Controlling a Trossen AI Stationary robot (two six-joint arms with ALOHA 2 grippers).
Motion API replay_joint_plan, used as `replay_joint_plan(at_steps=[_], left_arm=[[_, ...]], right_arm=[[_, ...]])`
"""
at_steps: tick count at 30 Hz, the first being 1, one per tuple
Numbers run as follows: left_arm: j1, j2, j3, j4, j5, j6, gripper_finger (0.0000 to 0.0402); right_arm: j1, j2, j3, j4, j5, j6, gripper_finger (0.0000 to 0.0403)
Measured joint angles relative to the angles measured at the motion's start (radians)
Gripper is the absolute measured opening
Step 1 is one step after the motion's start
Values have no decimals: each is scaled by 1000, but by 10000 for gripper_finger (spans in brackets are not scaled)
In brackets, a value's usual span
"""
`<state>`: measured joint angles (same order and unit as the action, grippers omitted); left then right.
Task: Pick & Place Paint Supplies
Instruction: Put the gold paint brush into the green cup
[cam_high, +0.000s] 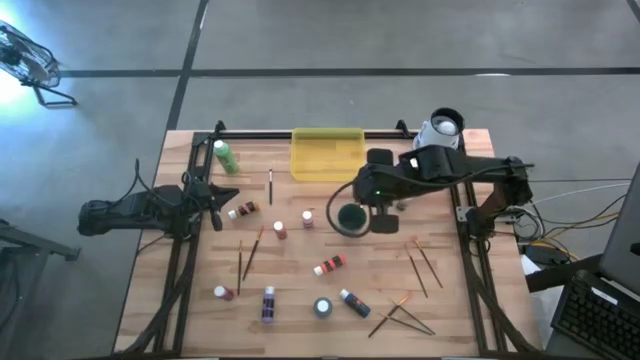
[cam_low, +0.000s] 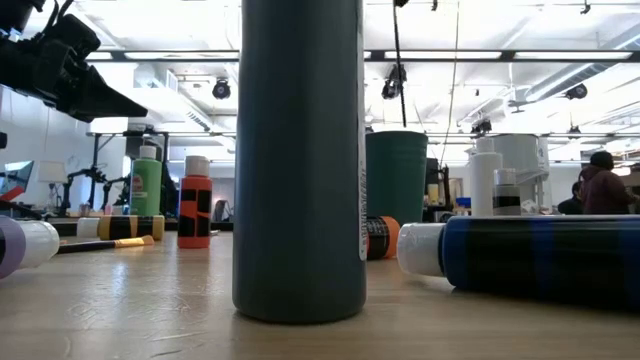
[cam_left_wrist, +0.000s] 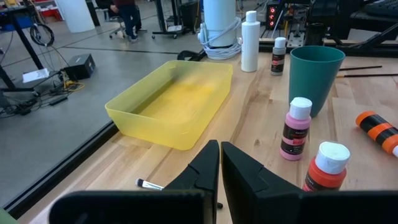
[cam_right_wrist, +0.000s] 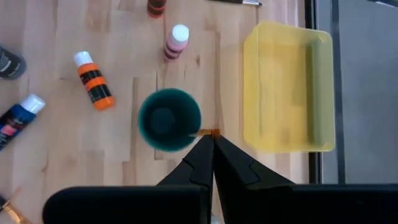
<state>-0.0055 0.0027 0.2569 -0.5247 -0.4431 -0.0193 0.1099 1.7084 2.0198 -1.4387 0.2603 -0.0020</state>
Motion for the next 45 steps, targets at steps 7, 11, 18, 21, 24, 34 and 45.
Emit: replay_joint_plan(at_steps=[7, 11, 18, 21, 24, 34, 45], left_arm=[[0, 0, 0, 0, 0, 0, 23], [0, 0, 0, 0, 0, 0, 23], [0, 0, 0, 0, 0, 0, 23], [0, 0, 0, 0, 0, 0, 23], [0, 0, 0, 0, 0, 0, 23], [0, 0, 0, 0, 0, 0, 23], [0, 0, 0, 0, 0, 0, 23]], right_arm=[[-37, -17, -130, 85, -39, -45, 8], [-53, -61, -242, 180, -59, -54, 8], [-82, -126, -440, 324, -86, -54, 8], [-89, -141, -510, 370, -101, -52, 8], [-92, -147, -572, 415, -109, -51, 8], [-112, -150, -686, 533, -153, -44, 8], [-129, -149, -742, 562, -182, -40, 8]])
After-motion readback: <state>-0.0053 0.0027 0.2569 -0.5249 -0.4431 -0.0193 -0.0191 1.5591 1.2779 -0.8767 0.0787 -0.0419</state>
